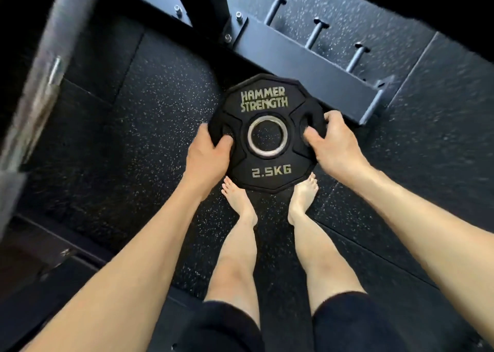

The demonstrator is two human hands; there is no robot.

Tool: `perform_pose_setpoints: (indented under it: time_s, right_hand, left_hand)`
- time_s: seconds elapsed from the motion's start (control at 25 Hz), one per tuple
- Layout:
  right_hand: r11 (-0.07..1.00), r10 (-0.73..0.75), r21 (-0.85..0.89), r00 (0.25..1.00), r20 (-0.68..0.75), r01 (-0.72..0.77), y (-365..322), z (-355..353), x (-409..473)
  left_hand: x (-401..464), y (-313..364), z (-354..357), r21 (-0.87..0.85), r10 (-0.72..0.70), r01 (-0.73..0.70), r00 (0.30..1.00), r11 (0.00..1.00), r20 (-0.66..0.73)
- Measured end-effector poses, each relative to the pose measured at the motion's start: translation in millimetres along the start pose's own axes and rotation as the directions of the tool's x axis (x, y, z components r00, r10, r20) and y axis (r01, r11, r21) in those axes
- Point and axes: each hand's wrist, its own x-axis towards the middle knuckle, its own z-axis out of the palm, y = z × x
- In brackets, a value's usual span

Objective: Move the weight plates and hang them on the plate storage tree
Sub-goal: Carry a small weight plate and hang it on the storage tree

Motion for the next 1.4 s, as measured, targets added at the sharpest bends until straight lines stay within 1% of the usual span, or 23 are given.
perform_pose_setpoints:
  time_s: [0.12,0.2,0.28,0.36,0.48,0.56,0.6,0.68,0.76,0.84,0.92,1.04,1.16,1.28,1.32,1.4]
  right_hand:
    - [0.996,-0.039,0.078,0.999,-0.019,0.041,-41,-51,-71]
    - [0.988,-0.100,0.118,0.995,-0.019,0.102,-66,-79,-118]
    - [0.957,-0.152,0.245,0.988,-0.025,0.153,-91,-101,-164]
    - [0.917,-0.173,0.358,0.984,-0.036,0.174,-117,-116,-207]
    - [0.862,-0.204,0.470,0.979,-0.024,0.191,-149,-131,-255]
    - [0.856,-0.274,0.455,0.962,-0.002,0.245,-162,-136,-273]
    - [0.867,-0.326,0.404,0.945,0.014,0.293,-168,-139,-280]
    - [0.868,-0.434,0.295,0.899,0.060,0.399,-180,-144,-289]
    - [0.836,-0.527,0.263,0.840,0.133,0.482,-193,-150,-294]
    - [0.798,-0.600,0.246,0.766,0.231,0.550,-206,-153,-298]
    - [0.754,-0.655,0.226,0.684,0.321,0.617,-213,-158,-301]
    - [0.678,-0.696,0.251,0.494,0.521,0.691,-213,-158,-320]
    - [0.575,-0.678,0.269,0.265,0.686,0.773,-197,-148,-359]
    - [0.501,-0.594,0.327,0.044,0.803,0.801,-170,-134,-411]
    - [0.487,-0.553,0.350,-0.028,0.833,0.801,-155,-129,-431]
    - [0.470,-0.460,0.385,-0.152,0.875,0.795,-122,-118,-473]
  left_hand:
    - [-74,42,-46,-0.155,0.040,-0.043,0.999,0.987,-0.024]
    - [-121,64,-73,-0.280,0.070,-0.076,0.997,0.957,-0.032]
    - [-167,84,-99,-0.362,0.102,-0.114,0.993,0.925,-0.053]
    - [-210,99,-126,-0.416,0.131,-0.159,0.987,0.895,-0.096]
    - [-265,106,-159,-0.525,0.176,-0.225,0.974,0.821,-0.143]
    - [-289,104,-172,-0.578,0.181,-0.250,0.968,0.777,-0.175]
    - [-301,101,-177,-0.605,0.165,-0.261,0.964,0.752,-0.210]
    - [-323,96,-180,-0.648,0.100,-0.288,0.945,0.705,-0.312]
    - [-343,94,-176,-0.641,0.051,-0.342,0.903,0.688,-0.427]
    - [-371,92,-163,-0.632,-0.044,-0.367,0.842,0.683,-0.537]
    - [-399,93,-143,-0.662,-0.169,-0.369,0.781,0.652,-0.601]
    - [-454,91,-101,-0.717,-0.405,-0.412,0.619,0.562,-0.673]
    - [-516,86,-53,-0.749,-0.625,-0.476,0.424,0.461,-0.655]
    - [-575,72,-9,-0.751,-0.782,-0.543,0.250,0.375,-0.571]
    - [-599,67,6,-0.751,-0.830,-0.559,0.183,0.353,-0.527]
    - [-647,53,40,-0.729,-0.882,-0.584,0.048,0.357,-0.470]
